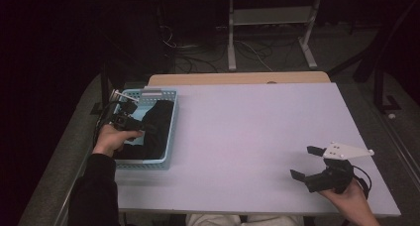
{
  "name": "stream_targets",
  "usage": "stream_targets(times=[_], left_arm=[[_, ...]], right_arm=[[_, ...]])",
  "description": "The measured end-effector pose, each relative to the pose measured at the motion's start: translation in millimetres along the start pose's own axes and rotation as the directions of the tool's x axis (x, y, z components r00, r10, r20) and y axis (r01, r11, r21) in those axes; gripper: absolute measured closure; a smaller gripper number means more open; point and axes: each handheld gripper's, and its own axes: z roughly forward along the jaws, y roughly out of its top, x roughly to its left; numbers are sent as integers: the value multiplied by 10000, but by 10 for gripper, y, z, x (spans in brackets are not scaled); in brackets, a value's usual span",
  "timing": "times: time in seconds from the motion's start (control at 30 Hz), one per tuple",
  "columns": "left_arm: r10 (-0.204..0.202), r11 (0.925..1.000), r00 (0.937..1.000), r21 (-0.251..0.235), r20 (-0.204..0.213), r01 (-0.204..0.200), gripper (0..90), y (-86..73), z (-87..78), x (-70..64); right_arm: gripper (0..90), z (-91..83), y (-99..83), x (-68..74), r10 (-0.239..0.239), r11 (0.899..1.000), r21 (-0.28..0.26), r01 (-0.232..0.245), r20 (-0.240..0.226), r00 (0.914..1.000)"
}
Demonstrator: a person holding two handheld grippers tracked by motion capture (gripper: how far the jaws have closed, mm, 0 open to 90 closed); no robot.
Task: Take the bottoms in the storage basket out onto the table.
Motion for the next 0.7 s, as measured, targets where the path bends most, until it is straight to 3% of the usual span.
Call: stream_targets(times=[0.37,0.7], left_arm=[[308,9935,9987,-1081,-399,-350,793,188,-409,-224],[472,9898,9955,-1305,-822,-577,793,355,-725,-373]], right_arm=[[0,-6,2,-5,24,10000,-79,-24,-6,10000],[0,-8,6,-3,36,9999,-98,-37,-53,10000]])
